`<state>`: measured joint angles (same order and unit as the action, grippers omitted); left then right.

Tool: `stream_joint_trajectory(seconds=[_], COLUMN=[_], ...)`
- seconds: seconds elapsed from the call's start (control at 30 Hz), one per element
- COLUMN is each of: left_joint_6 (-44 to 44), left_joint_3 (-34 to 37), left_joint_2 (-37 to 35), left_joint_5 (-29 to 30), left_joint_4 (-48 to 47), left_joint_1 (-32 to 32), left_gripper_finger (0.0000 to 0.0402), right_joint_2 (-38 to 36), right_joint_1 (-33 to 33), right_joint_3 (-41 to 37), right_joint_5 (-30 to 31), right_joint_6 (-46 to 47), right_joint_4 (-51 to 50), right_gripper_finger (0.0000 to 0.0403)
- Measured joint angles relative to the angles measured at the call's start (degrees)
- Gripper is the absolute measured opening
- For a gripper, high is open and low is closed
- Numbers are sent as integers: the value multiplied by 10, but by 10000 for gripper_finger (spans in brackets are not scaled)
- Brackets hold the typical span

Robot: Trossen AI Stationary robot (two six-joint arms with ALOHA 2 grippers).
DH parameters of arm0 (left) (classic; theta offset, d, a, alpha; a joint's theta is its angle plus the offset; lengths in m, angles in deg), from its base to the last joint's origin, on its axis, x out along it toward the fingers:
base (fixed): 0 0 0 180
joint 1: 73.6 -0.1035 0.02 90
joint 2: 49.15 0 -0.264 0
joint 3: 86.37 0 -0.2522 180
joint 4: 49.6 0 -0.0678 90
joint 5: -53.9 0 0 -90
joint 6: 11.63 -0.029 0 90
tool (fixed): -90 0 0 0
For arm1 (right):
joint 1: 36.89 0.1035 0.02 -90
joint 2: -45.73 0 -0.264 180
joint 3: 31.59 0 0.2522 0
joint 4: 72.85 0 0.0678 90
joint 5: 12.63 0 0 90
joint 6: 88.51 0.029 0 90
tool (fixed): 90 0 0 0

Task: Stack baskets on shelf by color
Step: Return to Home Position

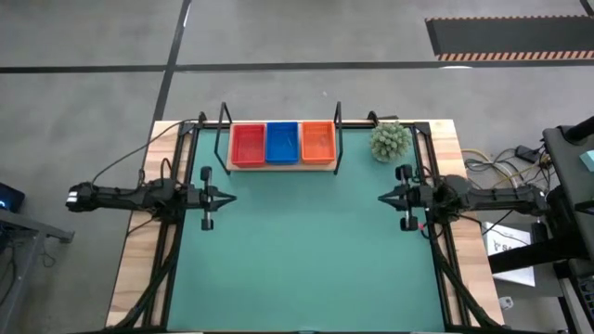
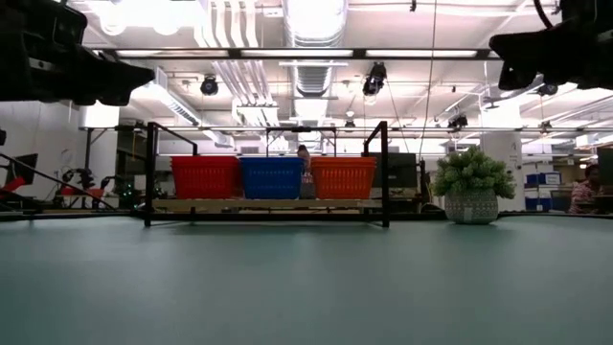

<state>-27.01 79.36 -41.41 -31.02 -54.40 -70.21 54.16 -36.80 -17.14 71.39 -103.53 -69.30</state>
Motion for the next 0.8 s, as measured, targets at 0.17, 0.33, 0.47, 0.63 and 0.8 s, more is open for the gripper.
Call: stream_joint_trajectory(seconds=[0.17,0.33,0.47,0.63,0.8], left_joint_6=[0,0,0,0,0], left_joint_3=[0,0,0,0,1], left_joint_2=[13,24,32,41,49], left_joint_5=[0,0,0,0,0], left_joint_4=[0,0,0,0,0], left_joint_1=[0,0,0,0,0], left_gripper_finger=[0,0,0,0,0], right_joint_2=[7,7,7,7,7], right_joint_1=[0,0,0,0,0], right_joint_3=[0,0,0,0,-1], right_joint_5=[0,0,0,0,0], right_joint_6=[85,113,114,114,114], right_joint_4=[-10,-9,-9,-9,-9], right_gripper_finger=[9,9,9,9,9])
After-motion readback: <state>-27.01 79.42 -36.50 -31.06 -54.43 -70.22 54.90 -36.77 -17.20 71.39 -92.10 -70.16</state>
